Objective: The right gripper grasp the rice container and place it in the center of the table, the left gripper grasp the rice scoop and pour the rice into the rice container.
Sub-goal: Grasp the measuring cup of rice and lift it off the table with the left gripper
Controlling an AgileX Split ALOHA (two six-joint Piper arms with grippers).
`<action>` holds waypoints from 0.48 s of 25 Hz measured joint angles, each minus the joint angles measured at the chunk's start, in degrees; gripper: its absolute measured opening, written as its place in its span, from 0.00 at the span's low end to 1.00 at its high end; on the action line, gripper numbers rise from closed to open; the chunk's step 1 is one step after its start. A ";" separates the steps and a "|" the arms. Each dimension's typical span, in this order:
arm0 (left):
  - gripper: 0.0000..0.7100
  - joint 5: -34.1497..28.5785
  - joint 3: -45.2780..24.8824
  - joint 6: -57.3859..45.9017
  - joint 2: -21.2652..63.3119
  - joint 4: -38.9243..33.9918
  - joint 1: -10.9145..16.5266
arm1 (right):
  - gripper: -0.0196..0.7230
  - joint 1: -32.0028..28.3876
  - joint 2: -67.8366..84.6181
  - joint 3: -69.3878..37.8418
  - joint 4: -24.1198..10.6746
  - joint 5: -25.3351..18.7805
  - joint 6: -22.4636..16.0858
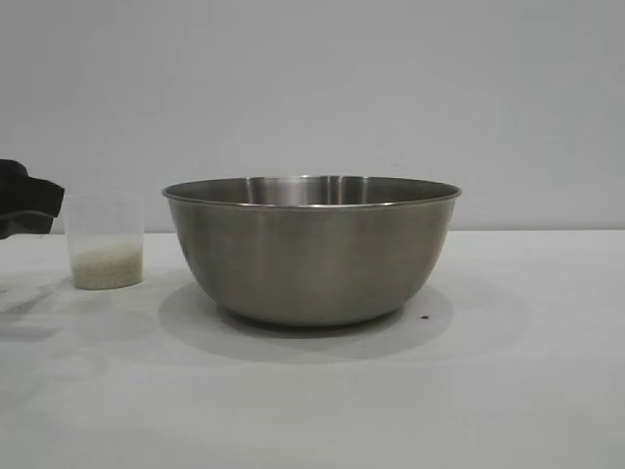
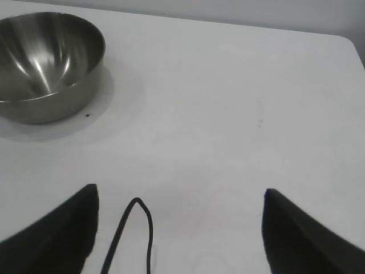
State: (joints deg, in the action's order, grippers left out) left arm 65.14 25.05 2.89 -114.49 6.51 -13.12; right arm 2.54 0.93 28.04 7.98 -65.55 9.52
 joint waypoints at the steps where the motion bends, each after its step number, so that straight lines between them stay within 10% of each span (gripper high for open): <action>1: 0.43 0.00 0.36 0.00 -0.66 0.00 0.00 | 0.71 0.00 0.00 0.00 0.00 0.00 0.00; 12: 0.43 0.00 3.21 0.00 -3.19 0.54 0.00 | 0.71 0.00 0.00 0.00 0.00 0.00 0.00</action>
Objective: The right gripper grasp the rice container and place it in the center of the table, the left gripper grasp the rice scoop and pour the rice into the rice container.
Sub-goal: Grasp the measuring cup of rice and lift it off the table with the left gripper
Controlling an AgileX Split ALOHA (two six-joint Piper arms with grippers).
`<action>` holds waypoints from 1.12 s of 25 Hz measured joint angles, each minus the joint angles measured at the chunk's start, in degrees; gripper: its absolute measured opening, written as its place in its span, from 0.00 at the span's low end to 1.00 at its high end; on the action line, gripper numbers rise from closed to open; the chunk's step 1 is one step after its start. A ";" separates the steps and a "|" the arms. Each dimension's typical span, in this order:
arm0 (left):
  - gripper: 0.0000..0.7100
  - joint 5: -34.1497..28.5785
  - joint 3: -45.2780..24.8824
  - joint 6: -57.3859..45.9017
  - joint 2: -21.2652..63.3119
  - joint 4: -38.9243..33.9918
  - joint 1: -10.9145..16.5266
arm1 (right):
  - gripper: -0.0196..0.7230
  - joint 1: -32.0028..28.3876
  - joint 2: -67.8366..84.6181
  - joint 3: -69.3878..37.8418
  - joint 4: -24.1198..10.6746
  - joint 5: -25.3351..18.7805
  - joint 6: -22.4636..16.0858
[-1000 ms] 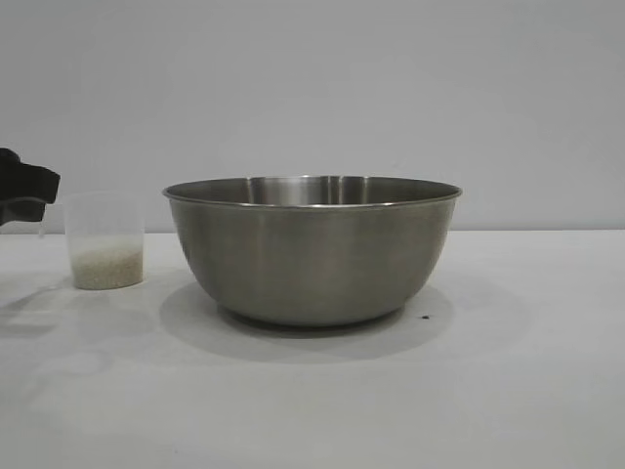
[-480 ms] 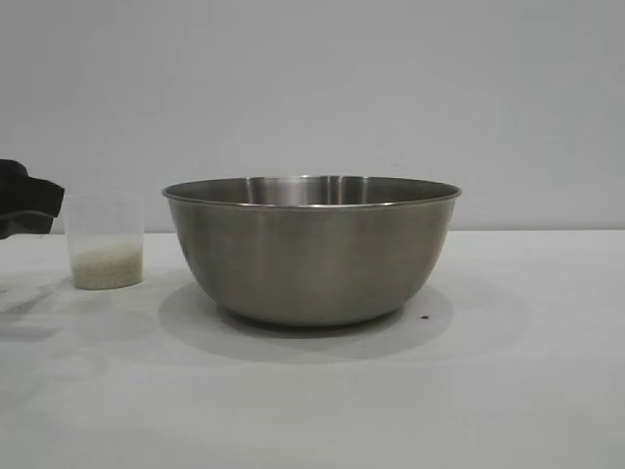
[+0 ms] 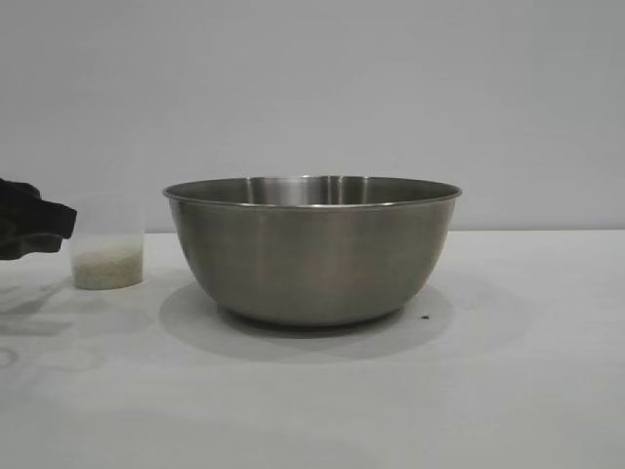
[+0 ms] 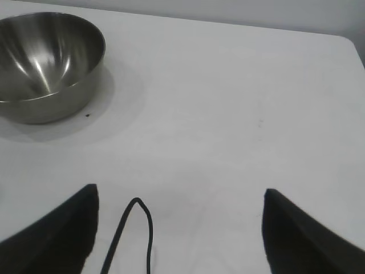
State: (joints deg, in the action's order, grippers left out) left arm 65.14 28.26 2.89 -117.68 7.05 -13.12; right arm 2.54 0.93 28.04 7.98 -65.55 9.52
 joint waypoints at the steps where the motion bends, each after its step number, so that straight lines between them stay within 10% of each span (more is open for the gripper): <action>1: 0.43 0.00 0.26 0.00 0.00 0.36 0.00 | 0.71 0.00 0.00 0.00 0.00 0.00 0.00; 28: 0.33 -0.02 8.91 2.35 -5.51 2.47 0.10 | 0.71 0.00 0.00 0.00 0.00 0.00 0.00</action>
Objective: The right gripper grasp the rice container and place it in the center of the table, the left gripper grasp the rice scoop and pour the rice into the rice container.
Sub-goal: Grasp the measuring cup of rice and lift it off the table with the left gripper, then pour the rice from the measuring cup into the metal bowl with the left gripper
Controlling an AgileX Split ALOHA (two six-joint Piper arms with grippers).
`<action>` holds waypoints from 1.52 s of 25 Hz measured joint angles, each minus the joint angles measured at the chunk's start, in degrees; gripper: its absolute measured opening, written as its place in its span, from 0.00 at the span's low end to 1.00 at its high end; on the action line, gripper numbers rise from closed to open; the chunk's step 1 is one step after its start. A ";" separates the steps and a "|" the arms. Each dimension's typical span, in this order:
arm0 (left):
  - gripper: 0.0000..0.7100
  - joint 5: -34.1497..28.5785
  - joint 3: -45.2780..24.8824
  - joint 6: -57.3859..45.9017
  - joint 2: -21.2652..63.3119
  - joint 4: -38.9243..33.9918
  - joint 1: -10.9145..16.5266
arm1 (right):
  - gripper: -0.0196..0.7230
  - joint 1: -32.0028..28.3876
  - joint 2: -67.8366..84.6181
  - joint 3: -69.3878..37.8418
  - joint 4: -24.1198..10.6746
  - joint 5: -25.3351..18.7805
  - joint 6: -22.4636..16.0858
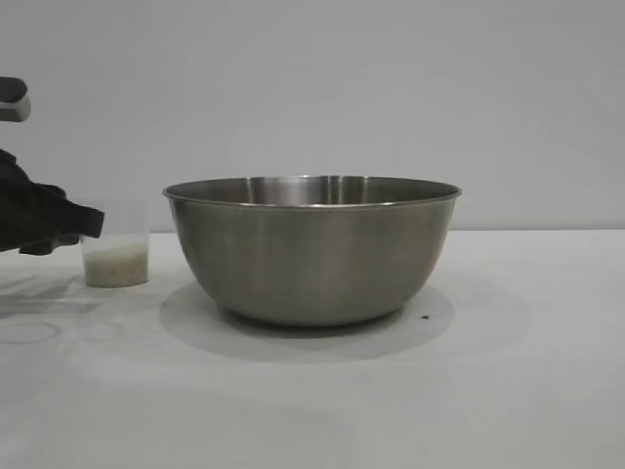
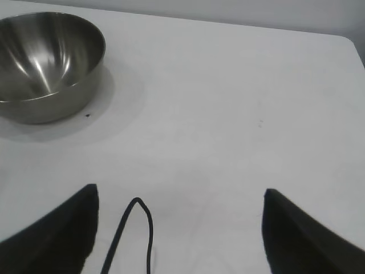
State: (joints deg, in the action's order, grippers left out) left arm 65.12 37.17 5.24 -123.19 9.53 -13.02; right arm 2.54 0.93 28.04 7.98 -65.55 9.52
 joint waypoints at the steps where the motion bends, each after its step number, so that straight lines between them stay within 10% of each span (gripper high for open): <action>1: 0.28 0.00 0.30 0.00 0.00 0.00 0.00 | 0.71 0.00 0.00 0.00 0.00 0.00 0.00; 6: 0.00 0.00 2.17 0.00 -0.34 0.04 0.00 | 0.71 0.00 0.00 0.00 0.00 0.00 0.00; 18: 0.00 -0.48 3.00 2.38 1.47 -2.08 0.00 | 0.71 0.00 0.00 0.00 0.00 0.00 0.00; 38: 0.00 -0.32 11.98 28.23 12.02 -32.69 0.00 | 0.71 0.00 0.00 0.00 0.00 0.00 0.00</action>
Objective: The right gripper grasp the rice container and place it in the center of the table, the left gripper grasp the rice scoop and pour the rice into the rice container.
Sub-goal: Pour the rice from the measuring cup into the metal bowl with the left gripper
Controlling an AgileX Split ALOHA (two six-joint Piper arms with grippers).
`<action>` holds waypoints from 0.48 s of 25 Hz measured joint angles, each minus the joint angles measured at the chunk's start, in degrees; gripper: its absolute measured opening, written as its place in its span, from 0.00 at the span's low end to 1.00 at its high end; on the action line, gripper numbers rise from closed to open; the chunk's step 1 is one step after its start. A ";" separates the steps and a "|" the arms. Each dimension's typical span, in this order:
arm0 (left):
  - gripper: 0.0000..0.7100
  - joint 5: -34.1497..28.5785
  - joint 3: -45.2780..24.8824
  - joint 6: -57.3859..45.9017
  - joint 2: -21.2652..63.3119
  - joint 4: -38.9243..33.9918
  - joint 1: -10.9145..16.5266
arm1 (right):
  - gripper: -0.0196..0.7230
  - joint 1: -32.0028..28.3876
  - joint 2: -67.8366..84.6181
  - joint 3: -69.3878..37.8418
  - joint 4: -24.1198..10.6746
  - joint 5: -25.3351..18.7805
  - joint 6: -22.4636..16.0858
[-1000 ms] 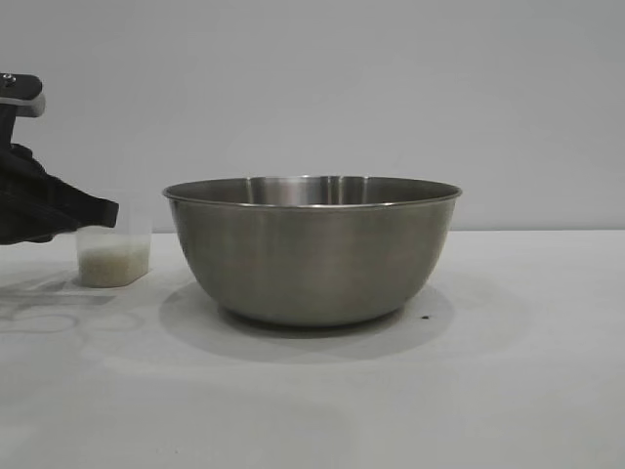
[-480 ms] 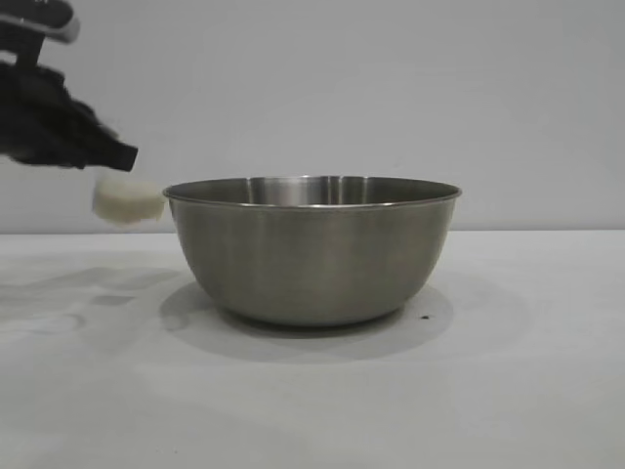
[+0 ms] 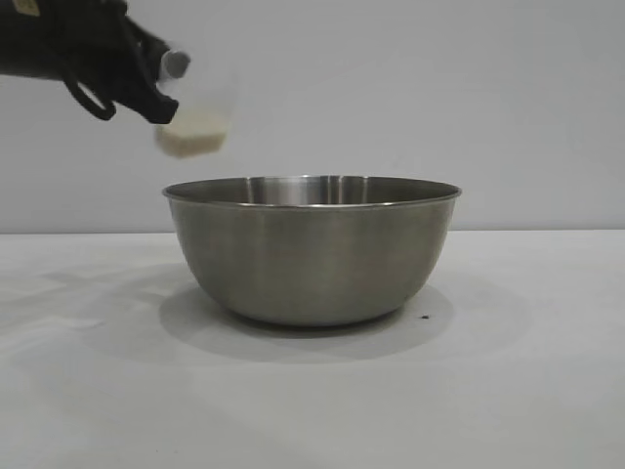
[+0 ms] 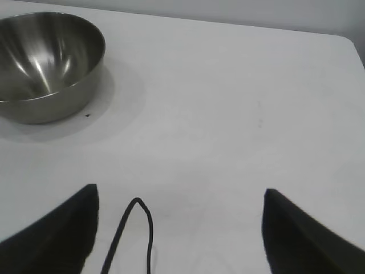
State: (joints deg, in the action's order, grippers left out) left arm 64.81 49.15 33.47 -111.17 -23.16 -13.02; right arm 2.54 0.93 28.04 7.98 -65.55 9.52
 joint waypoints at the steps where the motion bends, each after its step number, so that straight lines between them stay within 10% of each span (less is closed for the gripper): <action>1: 0.00 0.00 0.43 1.79 0.00 -1.40 0.00 | 0.71 0.00 0.00 0.00 0.00 0.00 0.00; 12: 0.00 0.00 1.17 22.66 0.00 -11.02 -1.41 | 0.71 0.00 0.00 0.00 0.00 0.00 0.00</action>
State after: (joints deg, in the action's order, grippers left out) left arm 64.81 50.32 56.13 -111.17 -34.18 -14.44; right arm 2.54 0.93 28.04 7.98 -65.55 9.52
